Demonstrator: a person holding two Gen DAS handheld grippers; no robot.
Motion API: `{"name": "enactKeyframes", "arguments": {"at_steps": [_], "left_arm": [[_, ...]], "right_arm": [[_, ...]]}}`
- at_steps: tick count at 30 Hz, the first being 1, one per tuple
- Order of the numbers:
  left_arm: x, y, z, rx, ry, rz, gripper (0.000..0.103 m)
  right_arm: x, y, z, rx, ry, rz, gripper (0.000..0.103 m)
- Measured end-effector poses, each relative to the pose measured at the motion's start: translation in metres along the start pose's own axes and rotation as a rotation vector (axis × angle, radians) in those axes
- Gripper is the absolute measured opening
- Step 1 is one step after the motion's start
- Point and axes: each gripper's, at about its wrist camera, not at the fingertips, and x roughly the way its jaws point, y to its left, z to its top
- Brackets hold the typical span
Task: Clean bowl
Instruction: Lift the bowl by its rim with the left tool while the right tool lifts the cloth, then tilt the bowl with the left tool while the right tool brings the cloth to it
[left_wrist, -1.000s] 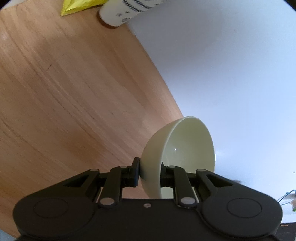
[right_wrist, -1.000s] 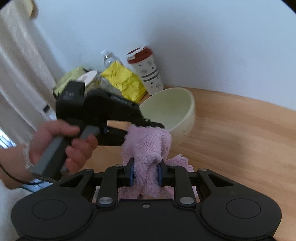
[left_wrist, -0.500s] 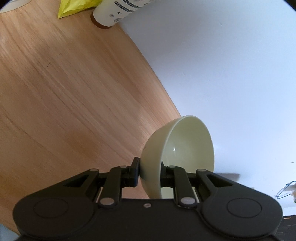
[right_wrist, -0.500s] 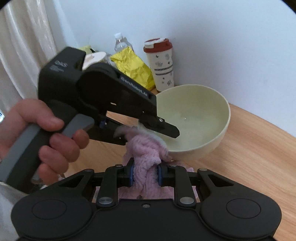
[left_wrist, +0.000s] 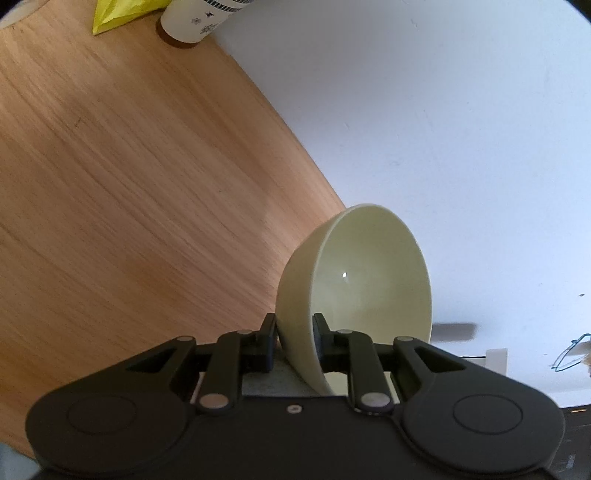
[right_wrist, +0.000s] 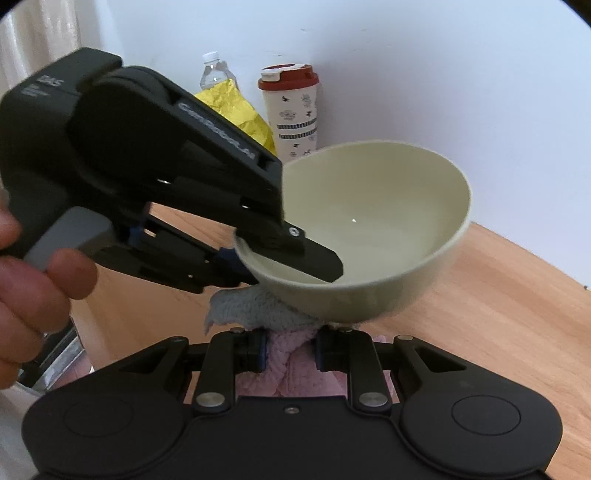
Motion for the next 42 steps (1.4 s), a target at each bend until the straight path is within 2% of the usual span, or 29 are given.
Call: {"name": "enactKeyframes", "arguments": {"at_steps": [6,13,20,24,34,36,39,42], "left_arm": [[-0.003,0.002,0.005,0.013,-0.021,0.007,0.018],[-0.005,0.007,0.005,-0.014,-0.014,0.019,0.018],[-0.015,-0.008,0.003,0.053,0.013,0.015,0.019],[-0.016,-0.011,0.001,0.103,0.044,0.002,0.019],[-0.019,-0.007,-0.003,0.139,0.060,0.045,0.022],[-0.019,-0.006,-0.003,0.118,0.066,0.047,0.022],[-0.019,-0.001,-0.004,0.095,0.054,0.052,0.022],[-0.017,0.004,-0.002,0.050,0.056,0.038,0.022]], "right_arm": [[-0.003,-0.006,-0.005,-0.008,-0.012,-0.028,0.025],[-0.039,-0.017,-0.004,-0.016,-0.058,-0.055,0.025],[-0.046,-0.020,-0.016,-0.106,-0.006,-0.065,0.025],[-0.021,-0.018,-0.004,-0.125,0.007,-0.082,0.025],[0.002,-0.016,-0.015,-0.200,-0.006,-0.106,0.025],[0.003,-0.016,-0.017,-0.189,-0.010,-0.105,0.025],[-0.002,-0.027,-0.017,-0.080,-0.007,-0.058,0.025],[-0.017,-0.057,-0.021,0.159,-0.034,0.009,0.025]]}}
